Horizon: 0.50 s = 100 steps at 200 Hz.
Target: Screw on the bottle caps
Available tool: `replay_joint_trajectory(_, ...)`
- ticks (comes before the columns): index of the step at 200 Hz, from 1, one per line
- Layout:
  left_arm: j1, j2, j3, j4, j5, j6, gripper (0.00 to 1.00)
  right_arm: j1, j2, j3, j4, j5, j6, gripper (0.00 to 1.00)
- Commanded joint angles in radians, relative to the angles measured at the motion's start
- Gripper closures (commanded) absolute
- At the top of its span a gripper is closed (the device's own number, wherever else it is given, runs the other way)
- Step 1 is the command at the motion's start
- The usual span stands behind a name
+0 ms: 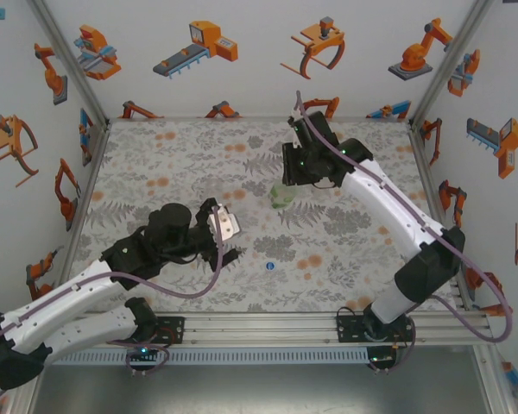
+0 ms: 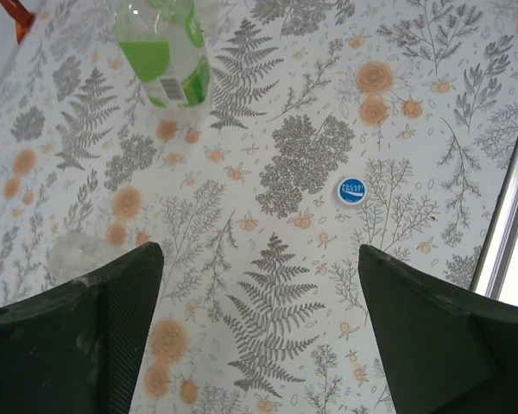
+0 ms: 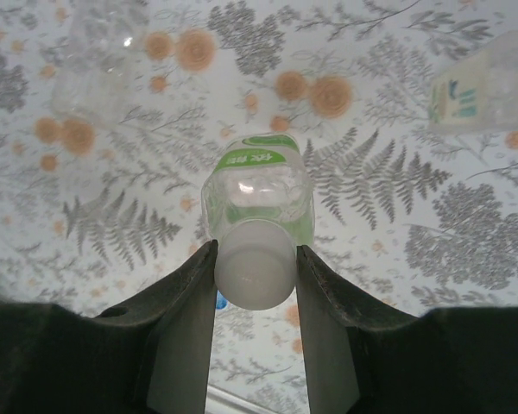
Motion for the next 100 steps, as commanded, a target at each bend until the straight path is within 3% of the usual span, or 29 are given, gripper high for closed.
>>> replay_joint_trajectory(1,0.021,0.023,-0.005,0.006,-0.042,-0.110,0.14,-0.034,0.073,0.076,-0.030,0.040,-0.070,0.88)
replay_joint_trajectory(72,0.234,0.165,0.092,-0.061,0.002,-0.480,0.09,-0.096,0.308,0.249,-0.043,0.042,-0.099,0.88)
replay_joint_trajectory(100,0.247,0.219,0.138,-0.093,-0.101,-0.575,0.03,-0.099,0.384,0.326,-0.092,0.075,-0.118,0.88)
